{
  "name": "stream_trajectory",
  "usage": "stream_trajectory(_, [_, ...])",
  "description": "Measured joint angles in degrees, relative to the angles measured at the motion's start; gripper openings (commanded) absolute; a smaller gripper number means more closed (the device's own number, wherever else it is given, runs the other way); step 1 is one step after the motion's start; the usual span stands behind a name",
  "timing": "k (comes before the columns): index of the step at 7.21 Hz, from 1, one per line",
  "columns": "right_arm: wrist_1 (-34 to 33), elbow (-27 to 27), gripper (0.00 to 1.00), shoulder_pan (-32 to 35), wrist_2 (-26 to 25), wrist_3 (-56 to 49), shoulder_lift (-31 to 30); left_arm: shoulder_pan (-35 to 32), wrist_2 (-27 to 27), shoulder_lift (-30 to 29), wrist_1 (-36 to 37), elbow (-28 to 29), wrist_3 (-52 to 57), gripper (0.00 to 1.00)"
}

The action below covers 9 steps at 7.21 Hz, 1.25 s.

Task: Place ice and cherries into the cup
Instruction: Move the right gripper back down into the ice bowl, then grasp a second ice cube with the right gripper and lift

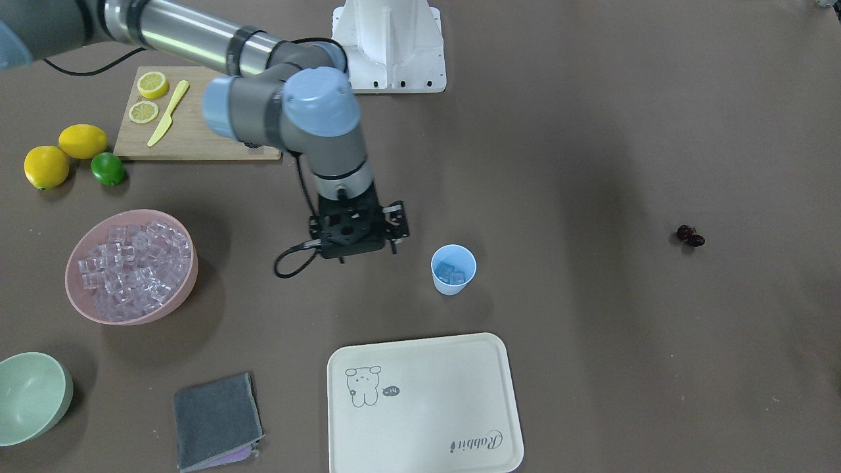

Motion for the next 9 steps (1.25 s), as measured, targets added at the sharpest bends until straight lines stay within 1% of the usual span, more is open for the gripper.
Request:
stream_trajectory(2, [0.5, 8.2, 0.93, 7.8, 7.1, -15.8, -14.4, 0.0, 0.0, 0.1, -0.3, 0.2, 0.0, 0.98])
stream_trajectory(3, [0.7, 10.0, 0.92, 10.3, 9.0, -21.7, -19.2, 0.0, 0.1, 0.1, -0.7, 0.2, 0.0, 0.98])
stream_trajectory(4, [0.7, 9.9, 0.92, 11.2, 9.5, -25.0, -21.4, 0.0, 0.1, 0.2, -0.8, 0.2, 0.0, 0.98])
stream_trajectory(5, [1.0, 8.5, 0.92, 11.5, 9.6, -27.2, -22.2, 0.0, 0.1, 0.2, -0.9, 0.3, 0.0, 0.98])
stream_trajectory(7, [2.0, 5.1, 0.90, 12.4, 9.4, -30.2, -22.1, 0.0, 0.1, 0.5, -1.8, 0.4, 0.0, 0.98])
stream_trajectory(9, [2.3, 3.4, 0.88, 13.3, 9.4, -32.0, -21.7, 0.0, 0.1, 1.9, -3.9, 0.4, 0.0, 0.98])
